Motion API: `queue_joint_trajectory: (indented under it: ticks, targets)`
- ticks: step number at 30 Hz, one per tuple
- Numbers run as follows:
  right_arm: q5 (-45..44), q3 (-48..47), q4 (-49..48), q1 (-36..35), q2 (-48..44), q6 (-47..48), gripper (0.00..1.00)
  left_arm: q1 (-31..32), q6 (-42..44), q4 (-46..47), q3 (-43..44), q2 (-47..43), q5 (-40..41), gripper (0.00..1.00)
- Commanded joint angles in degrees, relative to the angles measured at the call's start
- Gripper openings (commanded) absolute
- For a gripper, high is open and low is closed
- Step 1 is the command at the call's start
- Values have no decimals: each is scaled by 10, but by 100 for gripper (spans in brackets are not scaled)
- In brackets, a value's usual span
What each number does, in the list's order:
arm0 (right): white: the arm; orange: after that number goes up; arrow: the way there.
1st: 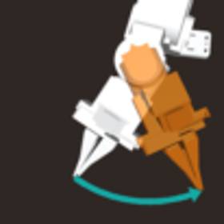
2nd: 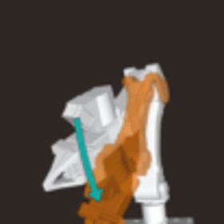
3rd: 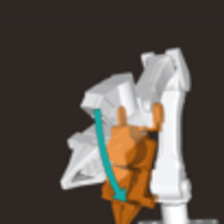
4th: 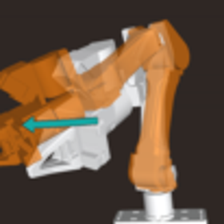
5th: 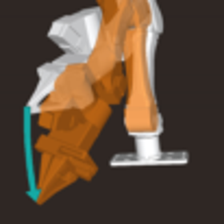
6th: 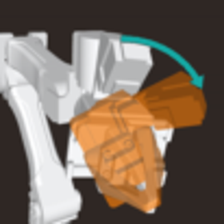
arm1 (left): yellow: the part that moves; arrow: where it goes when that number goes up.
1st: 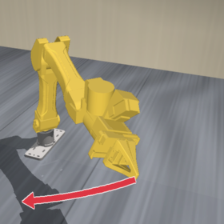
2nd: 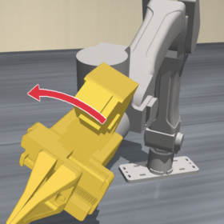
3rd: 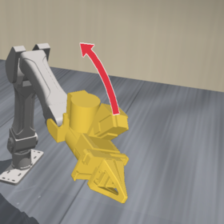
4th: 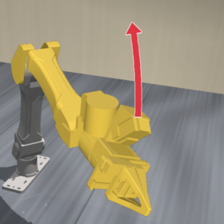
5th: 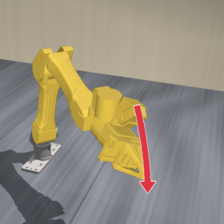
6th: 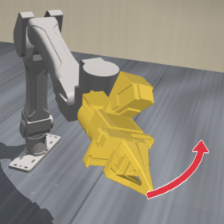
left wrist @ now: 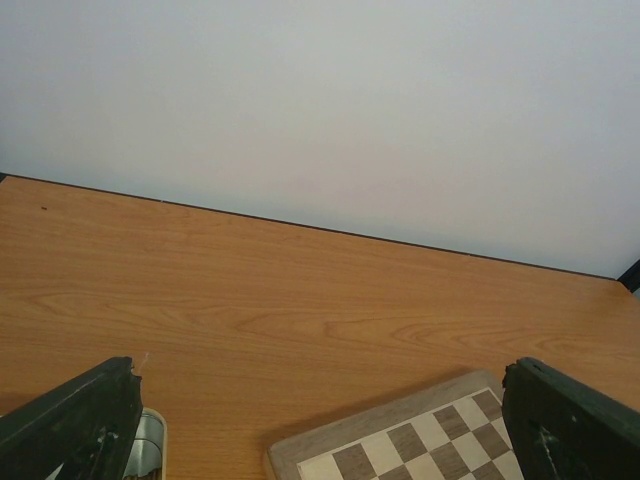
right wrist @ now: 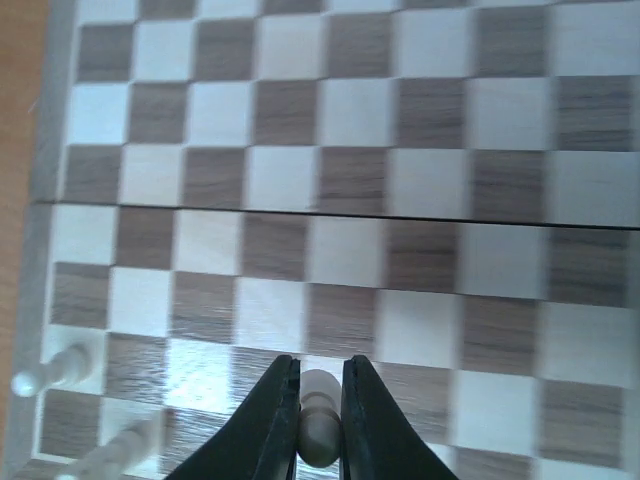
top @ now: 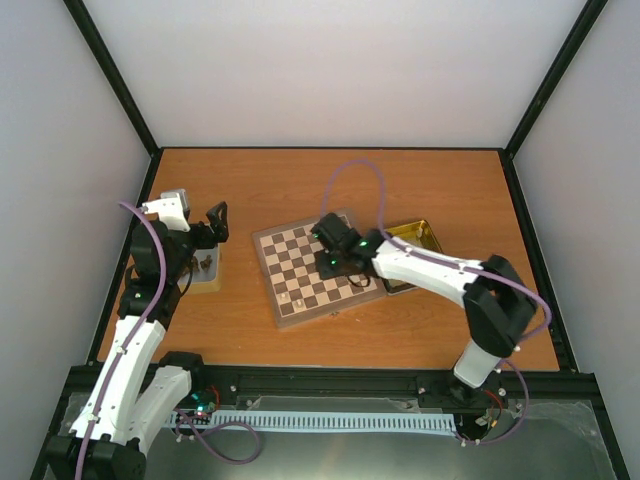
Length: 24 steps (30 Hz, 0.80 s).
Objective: Set up the chess pieces on the board
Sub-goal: Place the chess piece on the chessboard.
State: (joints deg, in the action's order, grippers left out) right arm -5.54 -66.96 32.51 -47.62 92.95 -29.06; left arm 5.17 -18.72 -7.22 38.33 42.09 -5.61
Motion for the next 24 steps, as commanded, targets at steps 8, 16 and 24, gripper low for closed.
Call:
queue_joint_trajectory:
  ticks: [8, 16, 24]
  targets:
    - [6, -114, 24, -95, 129, -18, 12, 2, -10, 7, 17, -12, -5, 100]
    - [42, -141, 23, -118, 171, -14, 13, 2, -10, 7, 17, -12, -5, 100]
    - [46, -144, 31, -129, 183, -15, 14, 2, -10, 7, 17, -12, -5, 100]
